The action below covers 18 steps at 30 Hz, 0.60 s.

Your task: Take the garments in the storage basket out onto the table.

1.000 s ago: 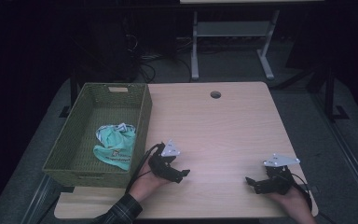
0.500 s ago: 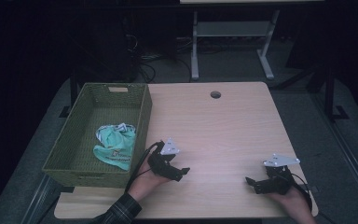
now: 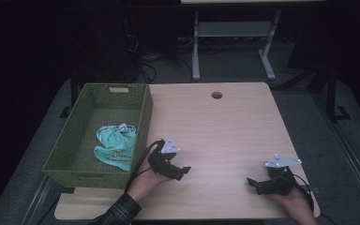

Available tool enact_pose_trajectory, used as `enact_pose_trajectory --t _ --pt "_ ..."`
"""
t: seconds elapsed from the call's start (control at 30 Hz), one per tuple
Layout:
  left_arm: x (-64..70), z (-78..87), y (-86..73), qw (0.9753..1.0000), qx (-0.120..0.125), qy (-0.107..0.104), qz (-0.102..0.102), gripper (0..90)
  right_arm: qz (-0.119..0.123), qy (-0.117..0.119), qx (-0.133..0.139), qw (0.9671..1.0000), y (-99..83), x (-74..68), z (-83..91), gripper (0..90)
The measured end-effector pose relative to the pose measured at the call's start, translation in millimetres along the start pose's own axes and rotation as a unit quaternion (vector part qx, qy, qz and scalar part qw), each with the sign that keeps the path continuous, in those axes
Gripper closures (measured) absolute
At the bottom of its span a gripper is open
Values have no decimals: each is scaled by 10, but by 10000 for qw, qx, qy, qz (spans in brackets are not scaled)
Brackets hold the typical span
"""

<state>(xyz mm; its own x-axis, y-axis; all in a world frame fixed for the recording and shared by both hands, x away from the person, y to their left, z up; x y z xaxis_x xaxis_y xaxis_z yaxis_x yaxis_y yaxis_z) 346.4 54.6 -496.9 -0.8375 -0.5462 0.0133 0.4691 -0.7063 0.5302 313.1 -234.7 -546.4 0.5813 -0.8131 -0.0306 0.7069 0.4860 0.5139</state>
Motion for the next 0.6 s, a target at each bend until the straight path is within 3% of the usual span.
enact_pose_trajectory --t 0.6 --pt "-20 88 73 10000 10 -3 20 134 7 -1 -3 10000 -1 1 0 25"
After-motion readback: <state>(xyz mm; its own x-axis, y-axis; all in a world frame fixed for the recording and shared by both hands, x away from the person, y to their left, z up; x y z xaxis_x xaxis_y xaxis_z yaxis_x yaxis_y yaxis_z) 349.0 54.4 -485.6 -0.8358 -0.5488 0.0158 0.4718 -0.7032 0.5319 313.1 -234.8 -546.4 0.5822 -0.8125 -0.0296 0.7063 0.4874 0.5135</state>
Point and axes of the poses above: each handheld gripper's, and its own axes: z roughly backward along the jaws, y roughly out of its top, x roughly to its right, the point moved 9 cm from there along -z, roughly forward along the jaws, and after that the axes turned 14 degrees about -x, right-handed, at the moved point
